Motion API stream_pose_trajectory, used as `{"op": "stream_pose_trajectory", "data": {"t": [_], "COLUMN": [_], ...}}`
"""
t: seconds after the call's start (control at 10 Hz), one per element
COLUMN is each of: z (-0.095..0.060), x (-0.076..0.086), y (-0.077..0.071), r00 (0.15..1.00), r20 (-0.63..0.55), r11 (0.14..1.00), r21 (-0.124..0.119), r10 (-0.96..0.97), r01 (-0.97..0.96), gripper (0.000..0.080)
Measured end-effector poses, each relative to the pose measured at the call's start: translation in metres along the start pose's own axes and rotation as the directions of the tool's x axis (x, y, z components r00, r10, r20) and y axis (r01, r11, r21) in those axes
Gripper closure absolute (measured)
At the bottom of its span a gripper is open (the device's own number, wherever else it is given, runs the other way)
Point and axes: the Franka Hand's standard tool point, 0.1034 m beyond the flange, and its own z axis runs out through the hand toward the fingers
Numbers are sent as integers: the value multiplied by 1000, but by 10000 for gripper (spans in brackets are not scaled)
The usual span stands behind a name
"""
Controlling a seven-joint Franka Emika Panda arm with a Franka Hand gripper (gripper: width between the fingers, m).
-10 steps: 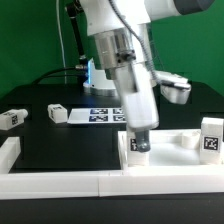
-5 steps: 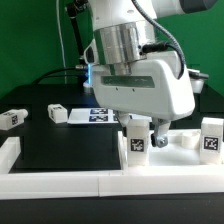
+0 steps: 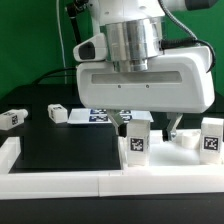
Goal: Assemble square table
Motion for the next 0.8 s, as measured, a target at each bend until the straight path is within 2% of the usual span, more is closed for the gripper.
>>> {"op": "stream_pose_trajectory", "data": {"t": [0.2,0.6,0.7,0.8], "z": [1,1,2,2], "x": [1,1,-1,-2], "y": [7,9,9,8], "r00": [992,919,855,751], "r20": [1,0,8,28], "r11": [992,919,855,752], "r21": [-8,-10,-15,-28], "r10": [127,395,518,659], "r01": [-127,-395,-518,-659], "gripper": [508,507,507,507]}}
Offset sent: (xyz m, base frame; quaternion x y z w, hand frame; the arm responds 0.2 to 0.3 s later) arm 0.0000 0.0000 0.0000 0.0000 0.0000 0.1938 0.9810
